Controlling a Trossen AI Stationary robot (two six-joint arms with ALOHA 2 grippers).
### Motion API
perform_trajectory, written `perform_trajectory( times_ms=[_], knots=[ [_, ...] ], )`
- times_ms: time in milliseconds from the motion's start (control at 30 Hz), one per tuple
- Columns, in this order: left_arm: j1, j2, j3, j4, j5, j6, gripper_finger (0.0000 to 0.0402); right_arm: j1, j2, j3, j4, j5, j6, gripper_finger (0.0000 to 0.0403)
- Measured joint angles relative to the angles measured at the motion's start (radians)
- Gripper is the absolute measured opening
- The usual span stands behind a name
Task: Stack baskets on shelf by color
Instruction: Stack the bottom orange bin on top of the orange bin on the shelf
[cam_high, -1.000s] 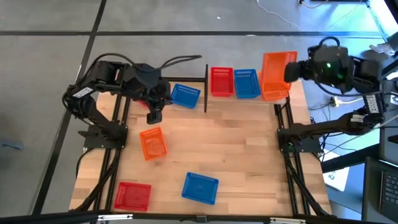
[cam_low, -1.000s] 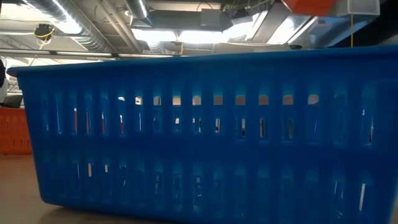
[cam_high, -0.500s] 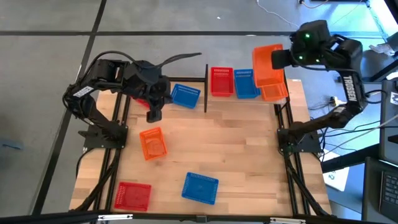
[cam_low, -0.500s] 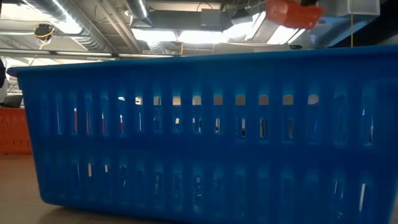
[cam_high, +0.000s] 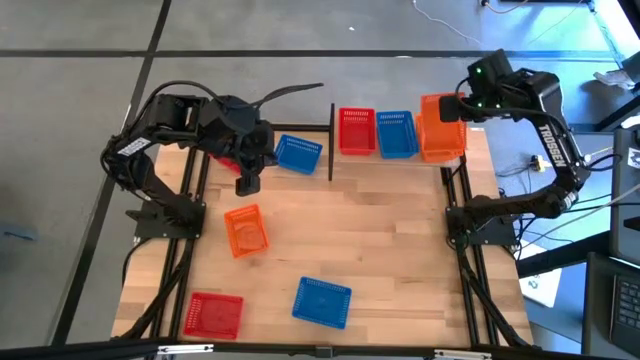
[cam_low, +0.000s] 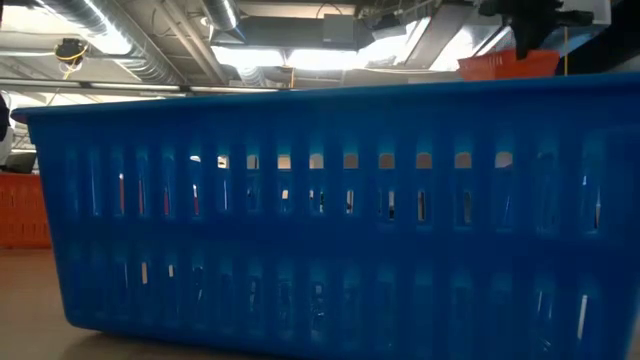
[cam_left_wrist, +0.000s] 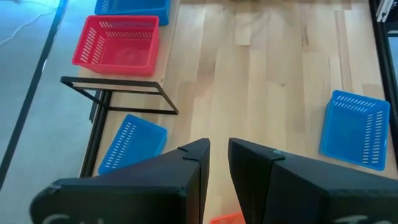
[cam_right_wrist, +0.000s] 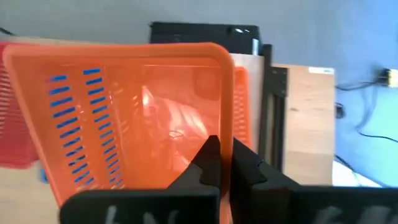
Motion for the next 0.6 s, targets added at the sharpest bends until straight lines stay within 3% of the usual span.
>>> perform_trajectory(
  times_ms=[167,600],
  knots=[
    [0.001,0.000,0.000,0.000,0.000,0.000,0.0051,-0.029,0.021,-0.033,0.006,0.061,-0.025,0.0000],
    [0.001,0.000,0.000,0.000,0.000,-0.001,0.0051,-0.039,0.041,-0.035,0.001,0.053,-0.058,0.0000]
  ],
)
